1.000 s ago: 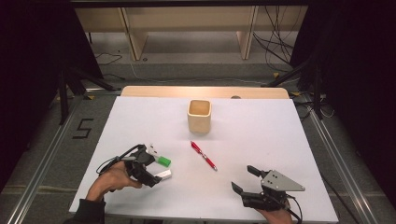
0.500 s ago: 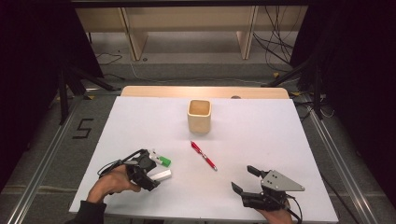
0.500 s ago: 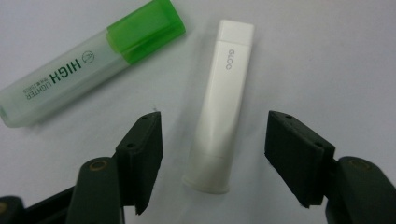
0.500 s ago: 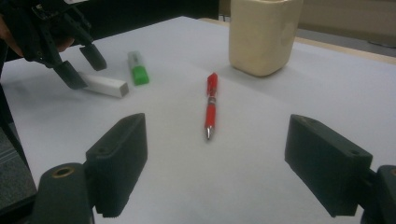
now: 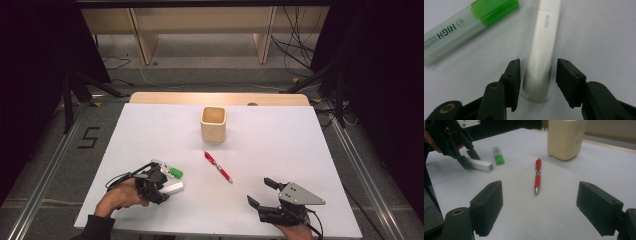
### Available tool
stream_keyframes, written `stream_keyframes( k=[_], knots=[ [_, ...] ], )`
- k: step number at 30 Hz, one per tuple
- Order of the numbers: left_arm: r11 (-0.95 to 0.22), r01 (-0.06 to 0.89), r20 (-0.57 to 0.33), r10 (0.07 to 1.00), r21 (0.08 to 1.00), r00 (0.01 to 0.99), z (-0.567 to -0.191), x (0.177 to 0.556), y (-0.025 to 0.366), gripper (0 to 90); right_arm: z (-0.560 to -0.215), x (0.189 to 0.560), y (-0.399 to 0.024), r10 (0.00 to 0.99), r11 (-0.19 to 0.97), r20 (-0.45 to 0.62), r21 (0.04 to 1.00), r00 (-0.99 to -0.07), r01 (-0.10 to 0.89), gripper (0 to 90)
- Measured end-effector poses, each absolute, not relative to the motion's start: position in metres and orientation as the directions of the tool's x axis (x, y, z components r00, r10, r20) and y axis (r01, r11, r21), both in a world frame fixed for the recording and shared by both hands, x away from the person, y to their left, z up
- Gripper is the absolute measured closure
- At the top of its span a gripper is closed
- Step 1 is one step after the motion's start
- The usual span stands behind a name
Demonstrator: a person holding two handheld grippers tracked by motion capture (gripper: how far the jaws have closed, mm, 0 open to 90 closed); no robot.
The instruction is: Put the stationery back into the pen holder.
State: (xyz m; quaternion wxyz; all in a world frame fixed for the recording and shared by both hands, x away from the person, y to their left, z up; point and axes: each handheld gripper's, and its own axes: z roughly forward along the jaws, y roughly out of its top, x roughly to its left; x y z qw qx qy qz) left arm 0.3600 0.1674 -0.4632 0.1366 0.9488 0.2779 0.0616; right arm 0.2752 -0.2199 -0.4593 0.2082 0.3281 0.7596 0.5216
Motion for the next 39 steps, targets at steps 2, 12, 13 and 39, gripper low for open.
stream_keyframes(
  k=[2,12,13,39],
  knots=[
    [-0.808,0.511,0.034,0.543,0.294,0.839,-0.464,0.360,0.167,57.2,-0.459,0.275,-0.219,0.715,0.241,0.027,0.929,-0.698,0.282,22.0],
    [-0.798,0.519,-0.009,0.543,0.306,0.840,-0.464,0.363,0.169,66.3,-0.459,0.274,-0.218,0.712,0.248,0.022,0.927,-0.702,0.280,22.1],
    [-0.791,0.525,-0.019,0.548,0.314,0.836,-0.464,0.363,0.170,66.4,-0.459,0.274,-0.218,0.712,0.248,0.022,0.927,-0.702,0.281,22.1],
    [-0.730,0.523,-0.153,0.513,0.440,0.844,-0.438,0.354,0.147,66.6,-0.457,0.269,-0.207,0.681,0.283,-0.011,0.926,-0.732,0.249,22.1]
  ],
)
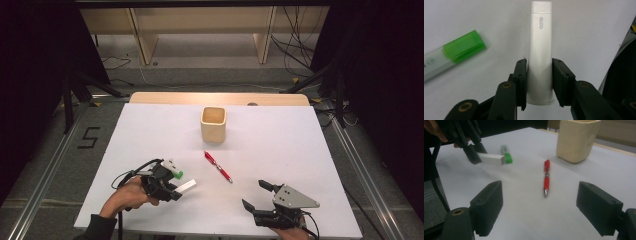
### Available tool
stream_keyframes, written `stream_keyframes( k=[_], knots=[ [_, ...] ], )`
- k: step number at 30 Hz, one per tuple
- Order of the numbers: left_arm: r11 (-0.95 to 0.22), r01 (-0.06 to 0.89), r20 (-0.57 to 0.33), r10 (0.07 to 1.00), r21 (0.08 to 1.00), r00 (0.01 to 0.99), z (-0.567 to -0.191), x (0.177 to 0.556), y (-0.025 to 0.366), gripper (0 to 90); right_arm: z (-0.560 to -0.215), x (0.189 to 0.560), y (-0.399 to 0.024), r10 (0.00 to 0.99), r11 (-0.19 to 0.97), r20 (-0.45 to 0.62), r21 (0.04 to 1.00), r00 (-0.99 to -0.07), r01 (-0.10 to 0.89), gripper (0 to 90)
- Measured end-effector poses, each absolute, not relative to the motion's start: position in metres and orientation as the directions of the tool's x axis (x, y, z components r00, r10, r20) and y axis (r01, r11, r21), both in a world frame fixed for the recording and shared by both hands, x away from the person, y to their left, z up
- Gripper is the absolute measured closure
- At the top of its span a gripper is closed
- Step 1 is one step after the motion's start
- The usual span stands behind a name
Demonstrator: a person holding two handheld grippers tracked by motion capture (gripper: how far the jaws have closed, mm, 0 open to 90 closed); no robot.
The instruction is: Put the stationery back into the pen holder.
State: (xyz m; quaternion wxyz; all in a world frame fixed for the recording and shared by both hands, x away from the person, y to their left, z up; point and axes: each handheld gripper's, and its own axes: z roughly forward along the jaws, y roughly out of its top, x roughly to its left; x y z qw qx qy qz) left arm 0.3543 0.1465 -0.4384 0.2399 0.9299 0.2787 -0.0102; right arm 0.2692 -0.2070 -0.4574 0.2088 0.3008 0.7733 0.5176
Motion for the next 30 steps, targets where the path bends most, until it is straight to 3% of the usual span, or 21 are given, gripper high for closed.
stream_keyframes(
  k=[20,30],
  knots=[
    [-0.751,0.477,-0.171,0.452,0.457,0.875,-0.437,0.348,0.114,66.6,-0.454,0.262,-0.173,0.592,0.430,-0.173,0.894,-0.787,0.126,22.1],
    [-0.769,0.463,-0.177,0.431,0.442,0.885,-0.437,0.348,0.101,66.7,-0.456,0.257,-0.152,0.517,0.567,-0.348,0.824,-0.782,0.008,22.5]
  ],
)
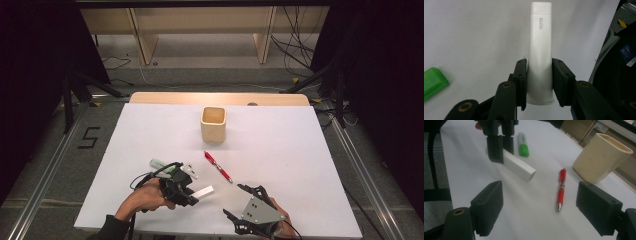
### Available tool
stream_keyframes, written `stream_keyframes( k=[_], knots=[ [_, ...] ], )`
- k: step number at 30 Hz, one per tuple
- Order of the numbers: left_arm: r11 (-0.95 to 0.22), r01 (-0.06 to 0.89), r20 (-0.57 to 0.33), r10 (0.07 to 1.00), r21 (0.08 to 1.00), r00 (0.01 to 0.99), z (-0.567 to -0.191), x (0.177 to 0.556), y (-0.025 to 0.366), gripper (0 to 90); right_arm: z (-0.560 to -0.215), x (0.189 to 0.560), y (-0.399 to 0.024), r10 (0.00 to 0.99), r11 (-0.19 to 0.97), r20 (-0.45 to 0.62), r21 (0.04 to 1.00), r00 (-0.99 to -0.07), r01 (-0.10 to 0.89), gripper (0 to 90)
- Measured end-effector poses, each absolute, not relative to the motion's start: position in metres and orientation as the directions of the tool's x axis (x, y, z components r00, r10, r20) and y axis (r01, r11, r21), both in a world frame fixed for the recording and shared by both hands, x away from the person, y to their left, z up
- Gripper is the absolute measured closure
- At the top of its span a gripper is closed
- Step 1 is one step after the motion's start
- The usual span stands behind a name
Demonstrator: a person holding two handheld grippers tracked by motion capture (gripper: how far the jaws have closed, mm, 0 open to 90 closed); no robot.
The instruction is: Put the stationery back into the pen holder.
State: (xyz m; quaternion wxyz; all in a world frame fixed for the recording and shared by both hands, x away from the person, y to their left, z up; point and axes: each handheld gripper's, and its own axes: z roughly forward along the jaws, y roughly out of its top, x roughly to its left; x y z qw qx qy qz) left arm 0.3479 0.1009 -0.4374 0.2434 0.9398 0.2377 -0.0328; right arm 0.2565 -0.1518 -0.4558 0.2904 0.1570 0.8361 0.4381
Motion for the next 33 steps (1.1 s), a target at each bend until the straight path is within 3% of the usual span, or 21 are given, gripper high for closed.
stream_keyframes(
  k=[16,33],
  knots=[
    [-0.780,0.446,-0.187,0.406,0.439,0.895,-0.433,0.346,0.088,66.6,-0.464,0.249,-0.120,0.353,0.745,-0.626,0.638,-0.696,-0.196,24.7],
    [-0.774,0.448,-0.195,0.405,0.448,0.893,-0.428,0.345,0.084,66.6,-0.478,0.245,-0.096,0.159,0.856,-0.820,0.392,-0.549,-0.338,33.1]
  ],
)
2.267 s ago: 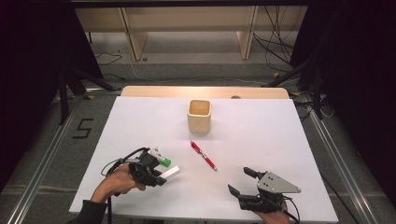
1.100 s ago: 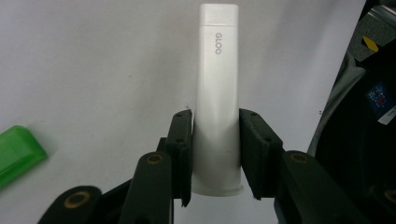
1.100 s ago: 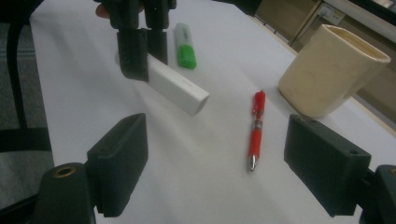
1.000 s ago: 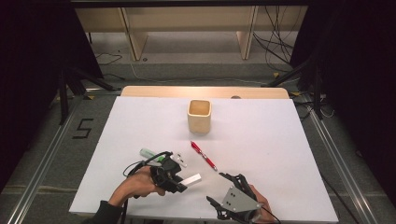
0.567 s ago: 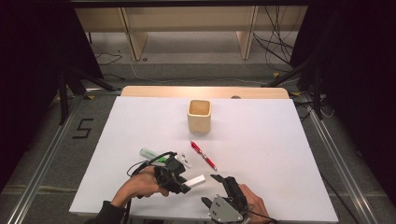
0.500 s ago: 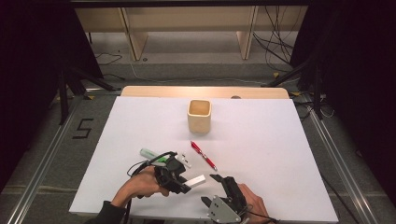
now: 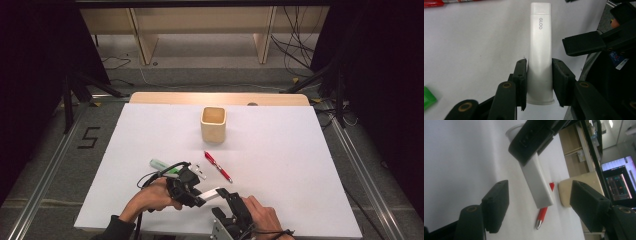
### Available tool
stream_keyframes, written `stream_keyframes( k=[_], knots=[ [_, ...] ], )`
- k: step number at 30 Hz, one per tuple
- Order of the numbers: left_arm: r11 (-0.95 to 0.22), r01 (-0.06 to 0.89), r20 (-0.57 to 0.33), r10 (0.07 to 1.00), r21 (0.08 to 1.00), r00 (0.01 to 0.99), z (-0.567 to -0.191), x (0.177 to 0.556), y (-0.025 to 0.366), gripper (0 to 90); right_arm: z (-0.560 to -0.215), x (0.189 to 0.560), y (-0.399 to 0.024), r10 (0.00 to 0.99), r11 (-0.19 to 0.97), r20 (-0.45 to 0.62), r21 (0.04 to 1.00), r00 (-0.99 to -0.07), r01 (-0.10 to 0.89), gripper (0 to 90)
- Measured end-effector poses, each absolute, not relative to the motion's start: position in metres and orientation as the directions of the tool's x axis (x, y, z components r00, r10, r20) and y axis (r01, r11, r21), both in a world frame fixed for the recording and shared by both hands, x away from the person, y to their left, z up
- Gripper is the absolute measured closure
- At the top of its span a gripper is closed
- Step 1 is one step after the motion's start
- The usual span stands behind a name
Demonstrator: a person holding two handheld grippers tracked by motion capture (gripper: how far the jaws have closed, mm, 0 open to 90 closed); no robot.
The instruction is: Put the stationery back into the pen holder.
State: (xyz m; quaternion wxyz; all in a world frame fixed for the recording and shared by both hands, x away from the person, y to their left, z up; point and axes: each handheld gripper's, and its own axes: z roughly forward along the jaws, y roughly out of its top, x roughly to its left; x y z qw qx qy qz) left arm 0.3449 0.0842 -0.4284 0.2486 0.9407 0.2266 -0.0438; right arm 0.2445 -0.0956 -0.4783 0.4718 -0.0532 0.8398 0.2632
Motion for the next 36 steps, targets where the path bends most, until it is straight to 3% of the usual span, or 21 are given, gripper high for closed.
stream_keyframes(
  k=[12,36],
  knots=[
    [-0.786,0.439,-0.214,0.384,0.435,0.898,-0.430,0.343,0.081,66.7,-0.487,0.246,-0.078,0.058,0.884,-0.881,0.264,-0.470,-0.386,44.0],
    [-0.769,0.463,-0.255,0.387,0.441,0.886,-0.430,0.344,0.080,66.6,-0.495,0.246,-0.070,-0.022,0.897,-0.912,0.163,-0.409,-0.410,65.9]
  ],
)
